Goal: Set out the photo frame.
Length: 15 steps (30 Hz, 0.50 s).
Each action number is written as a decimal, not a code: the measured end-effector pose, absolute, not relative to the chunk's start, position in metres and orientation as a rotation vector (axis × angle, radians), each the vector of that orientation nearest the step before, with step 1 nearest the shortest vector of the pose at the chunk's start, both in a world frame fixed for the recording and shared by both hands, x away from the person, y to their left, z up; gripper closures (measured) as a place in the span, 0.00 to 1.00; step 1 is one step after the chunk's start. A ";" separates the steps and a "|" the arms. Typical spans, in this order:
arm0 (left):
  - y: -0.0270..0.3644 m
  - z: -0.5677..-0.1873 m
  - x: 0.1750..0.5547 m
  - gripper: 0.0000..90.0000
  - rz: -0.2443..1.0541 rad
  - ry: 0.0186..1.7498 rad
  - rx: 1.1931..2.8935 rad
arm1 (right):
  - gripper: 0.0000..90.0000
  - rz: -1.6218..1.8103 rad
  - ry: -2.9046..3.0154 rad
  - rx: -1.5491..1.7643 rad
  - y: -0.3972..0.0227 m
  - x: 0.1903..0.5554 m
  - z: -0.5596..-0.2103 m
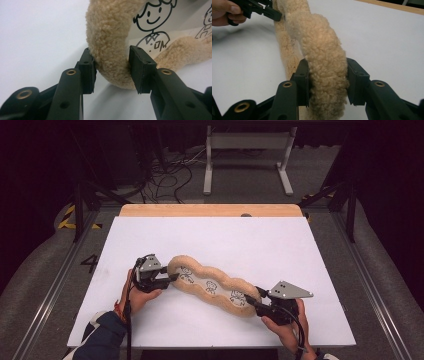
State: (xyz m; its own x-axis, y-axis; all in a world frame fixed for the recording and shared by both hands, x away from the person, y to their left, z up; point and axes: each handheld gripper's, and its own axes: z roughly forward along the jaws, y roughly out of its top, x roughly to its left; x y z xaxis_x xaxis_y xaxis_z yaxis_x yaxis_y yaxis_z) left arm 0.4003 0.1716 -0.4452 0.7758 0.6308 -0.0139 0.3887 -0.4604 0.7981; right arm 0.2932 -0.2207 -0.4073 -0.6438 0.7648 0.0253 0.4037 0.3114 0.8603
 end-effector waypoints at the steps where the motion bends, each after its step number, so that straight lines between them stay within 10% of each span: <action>1: 0.173 -0.445 0.397 0.66 0.362 0.762 2.107 | 0.67 1.273 2.194 1.042 -0.221 0.294 -0.408; 15: 0.173 -0.446 0.378 0.51 0.450 0.774 2.068 | 0.66 1.211 2.176 1.098 -0.223 0.278 -0.415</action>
State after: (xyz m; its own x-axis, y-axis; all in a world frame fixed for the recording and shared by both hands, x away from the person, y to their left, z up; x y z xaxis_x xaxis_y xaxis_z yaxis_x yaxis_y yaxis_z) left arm 0.3783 0.1733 -0.4464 0.7425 0.6691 0.0323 0.3590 -0.4381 0.8241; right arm 0.2775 -0.2227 -0.4150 -0.6019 0.7984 0.0176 0.4358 0.3099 0.8450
